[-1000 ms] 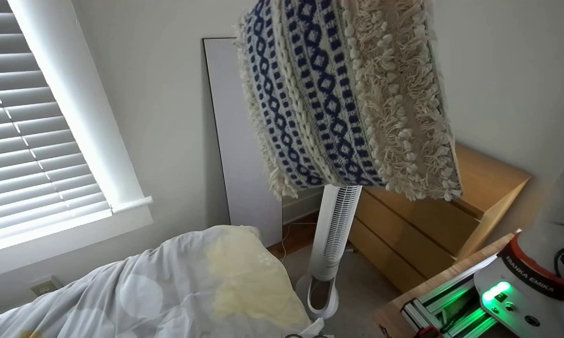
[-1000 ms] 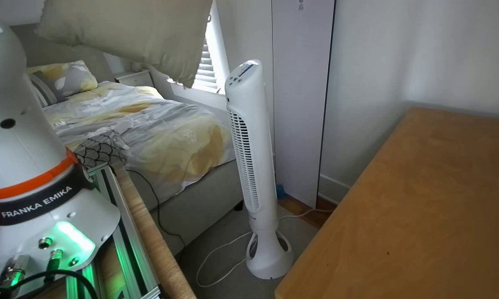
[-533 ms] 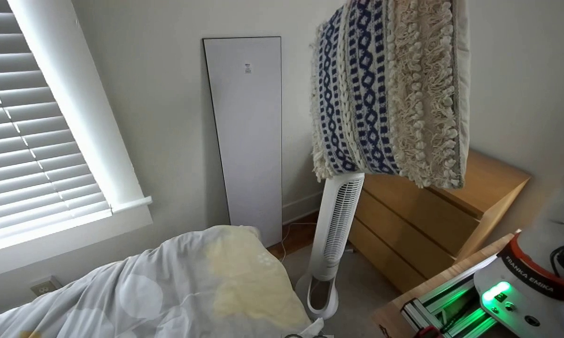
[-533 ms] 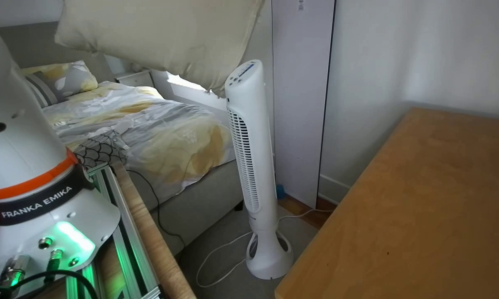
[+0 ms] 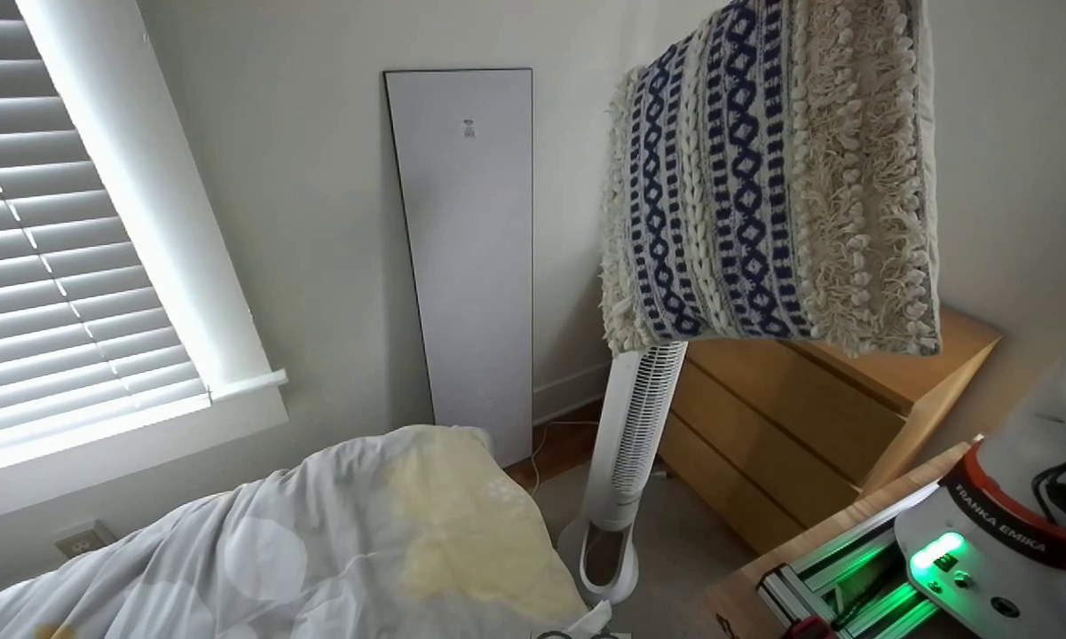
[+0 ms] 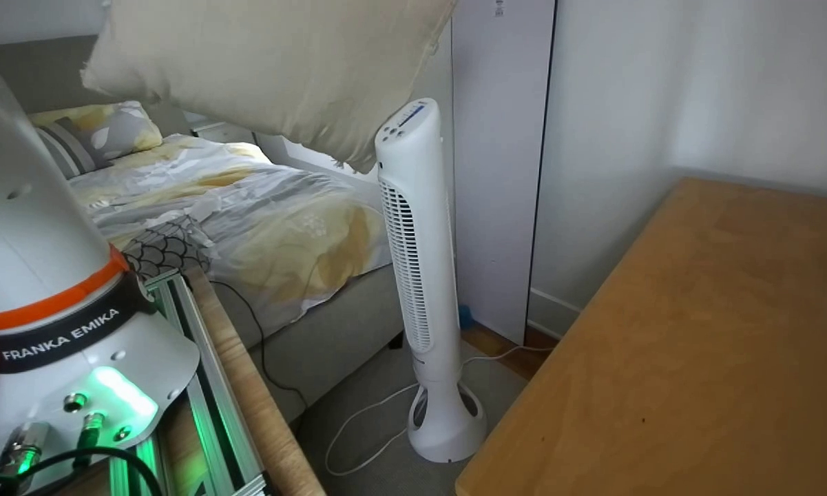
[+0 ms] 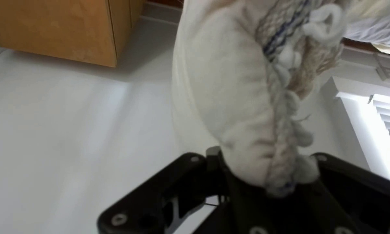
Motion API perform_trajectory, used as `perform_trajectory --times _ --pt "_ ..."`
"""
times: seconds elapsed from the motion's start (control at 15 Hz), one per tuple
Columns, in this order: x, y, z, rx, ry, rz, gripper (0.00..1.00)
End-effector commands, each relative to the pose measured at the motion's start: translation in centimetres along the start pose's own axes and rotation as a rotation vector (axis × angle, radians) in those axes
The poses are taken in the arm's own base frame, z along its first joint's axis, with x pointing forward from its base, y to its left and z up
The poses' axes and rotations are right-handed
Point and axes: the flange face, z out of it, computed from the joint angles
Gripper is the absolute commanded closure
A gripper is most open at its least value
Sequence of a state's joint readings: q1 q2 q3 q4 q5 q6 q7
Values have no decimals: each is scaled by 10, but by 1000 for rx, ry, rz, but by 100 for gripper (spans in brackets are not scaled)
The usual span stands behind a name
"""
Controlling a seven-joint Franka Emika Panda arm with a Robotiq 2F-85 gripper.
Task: Move the pillow from the bed to the table
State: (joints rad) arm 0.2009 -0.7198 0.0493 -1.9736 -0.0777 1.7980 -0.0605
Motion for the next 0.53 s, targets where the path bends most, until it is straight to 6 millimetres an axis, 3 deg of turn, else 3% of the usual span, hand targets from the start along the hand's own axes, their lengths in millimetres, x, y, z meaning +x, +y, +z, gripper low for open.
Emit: perform_trajectory --times 0.0,0.2,0.27,0.47 --pt "3 -3 4 1 -9 -6 83" --pt "5 -5 7 3 -16 -8 83" --pt "5 -5 7 3 -16 -8 96" --pt "12 15 9 -19 -6 27 96"
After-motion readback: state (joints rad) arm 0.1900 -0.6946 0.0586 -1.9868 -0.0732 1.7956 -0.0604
